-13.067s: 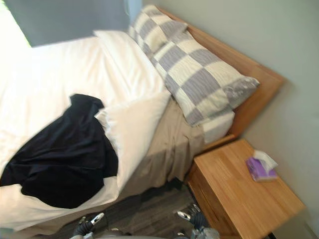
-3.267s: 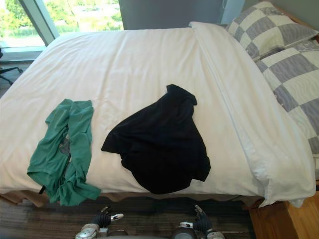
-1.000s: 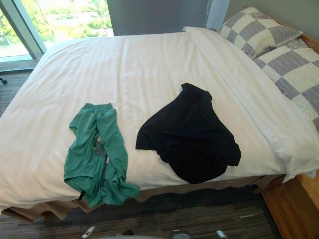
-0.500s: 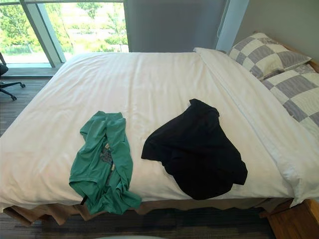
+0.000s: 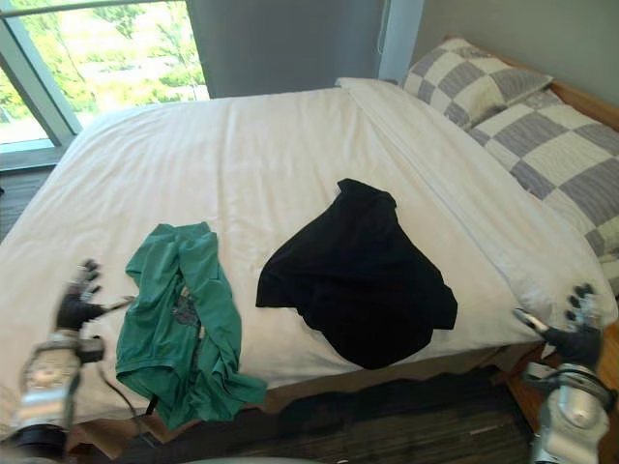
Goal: Tidy the bed and pick cloth on bed and put in laundry
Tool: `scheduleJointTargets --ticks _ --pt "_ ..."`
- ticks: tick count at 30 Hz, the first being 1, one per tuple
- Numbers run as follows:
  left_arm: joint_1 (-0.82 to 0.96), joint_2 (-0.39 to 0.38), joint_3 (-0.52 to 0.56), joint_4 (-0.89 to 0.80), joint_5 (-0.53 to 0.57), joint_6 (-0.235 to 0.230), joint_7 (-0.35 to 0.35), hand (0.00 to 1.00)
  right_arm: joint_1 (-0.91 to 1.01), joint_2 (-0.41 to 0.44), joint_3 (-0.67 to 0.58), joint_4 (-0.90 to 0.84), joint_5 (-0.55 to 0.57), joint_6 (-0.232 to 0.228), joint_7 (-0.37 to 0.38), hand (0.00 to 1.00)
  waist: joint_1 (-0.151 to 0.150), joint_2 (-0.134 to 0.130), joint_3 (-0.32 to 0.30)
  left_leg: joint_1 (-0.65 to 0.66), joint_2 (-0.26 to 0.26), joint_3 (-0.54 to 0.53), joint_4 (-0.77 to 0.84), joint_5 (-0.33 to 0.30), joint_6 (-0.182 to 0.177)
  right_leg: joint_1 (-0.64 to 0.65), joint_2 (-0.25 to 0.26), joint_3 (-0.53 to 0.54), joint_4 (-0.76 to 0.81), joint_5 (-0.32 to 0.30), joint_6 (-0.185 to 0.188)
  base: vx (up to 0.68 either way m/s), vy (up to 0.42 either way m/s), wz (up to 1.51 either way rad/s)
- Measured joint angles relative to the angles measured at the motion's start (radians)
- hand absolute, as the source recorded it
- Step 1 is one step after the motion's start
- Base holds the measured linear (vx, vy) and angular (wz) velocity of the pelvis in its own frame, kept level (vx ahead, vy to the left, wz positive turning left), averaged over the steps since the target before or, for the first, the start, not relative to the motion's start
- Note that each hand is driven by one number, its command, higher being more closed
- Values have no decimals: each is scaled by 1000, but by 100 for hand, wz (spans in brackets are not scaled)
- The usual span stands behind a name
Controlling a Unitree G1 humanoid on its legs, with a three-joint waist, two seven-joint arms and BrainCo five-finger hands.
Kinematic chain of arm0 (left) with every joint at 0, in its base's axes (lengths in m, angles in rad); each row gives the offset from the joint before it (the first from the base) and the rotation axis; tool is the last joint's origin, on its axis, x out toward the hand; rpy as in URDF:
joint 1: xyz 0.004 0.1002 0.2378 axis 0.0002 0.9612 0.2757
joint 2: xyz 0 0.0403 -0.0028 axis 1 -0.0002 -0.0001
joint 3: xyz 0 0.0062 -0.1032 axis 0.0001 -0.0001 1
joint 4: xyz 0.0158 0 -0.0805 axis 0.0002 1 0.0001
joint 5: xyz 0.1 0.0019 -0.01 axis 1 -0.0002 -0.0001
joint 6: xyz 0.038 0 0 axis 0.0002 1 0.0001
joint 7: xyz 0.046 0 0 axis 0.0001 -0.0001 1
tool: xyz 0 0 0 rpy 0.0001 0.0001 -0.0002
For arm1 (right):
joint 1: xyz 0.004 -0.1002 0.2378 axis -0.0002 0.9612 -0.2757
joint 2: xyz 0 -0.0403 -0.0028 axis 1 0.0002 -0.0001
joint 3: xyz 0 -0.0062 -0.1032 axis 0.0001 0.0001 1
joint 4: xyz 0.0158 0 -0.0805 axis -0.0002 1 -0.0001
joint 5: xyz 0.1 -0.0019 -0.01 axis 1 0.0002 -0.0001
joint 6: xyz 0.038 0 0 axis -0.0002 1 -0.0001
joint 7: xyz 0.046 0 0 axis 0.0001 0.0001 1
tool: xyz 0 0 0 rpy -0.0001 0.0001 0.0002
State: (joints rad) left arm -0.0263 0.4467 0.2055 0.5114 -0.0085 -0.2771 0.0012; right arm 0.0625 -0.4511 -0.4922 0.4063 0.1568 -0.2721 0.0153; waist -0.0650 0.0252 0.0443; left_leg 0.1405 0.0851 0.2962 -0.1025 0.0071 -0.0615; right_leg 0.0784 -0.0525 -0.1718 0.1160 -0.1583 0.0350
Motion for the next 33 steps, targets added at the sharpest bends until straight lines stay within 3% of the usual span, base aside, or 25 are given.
scheduleJointTargets --ticks 6,10,20,23,33 --pt "57 13 2 -21 112 57 -26 0 -15 49 124 -74 -52 8 0 0 5 23 18 15 4 23 4 1 -1 1 5 25 0 5 -5 10 -12 -10" --pt "74 13 2 -22 201 67 -20 0 -7 89 163 -79 -84 27 4 0 5 13 24 16 7 31 4 1 -1 -1 9 36 0 14 -4 -37 -3 -6" --pt "69 63 0 -75 224 111 28 0 57 88 208 -273 -82 69 16 0 2 16 39 -40 18 78 -1 7 2 -82 14 99 10 37 0 -52 6 -16" --pt "21 79 -2 -109 183 122 54 0 55 86 208 -314 -82 70 19 0 3 20 54 -80 17 79 -1 21 3 -132 14 104 37 34 -4 6 -9 6" --pt "-148 82 -14 -250 136 278 147 0 7 80 209 -520 -82 71 19 0 8 14 153 -196 19 85 47 35 7 -292 0 131 185 -15 -20 -15 -36 6"
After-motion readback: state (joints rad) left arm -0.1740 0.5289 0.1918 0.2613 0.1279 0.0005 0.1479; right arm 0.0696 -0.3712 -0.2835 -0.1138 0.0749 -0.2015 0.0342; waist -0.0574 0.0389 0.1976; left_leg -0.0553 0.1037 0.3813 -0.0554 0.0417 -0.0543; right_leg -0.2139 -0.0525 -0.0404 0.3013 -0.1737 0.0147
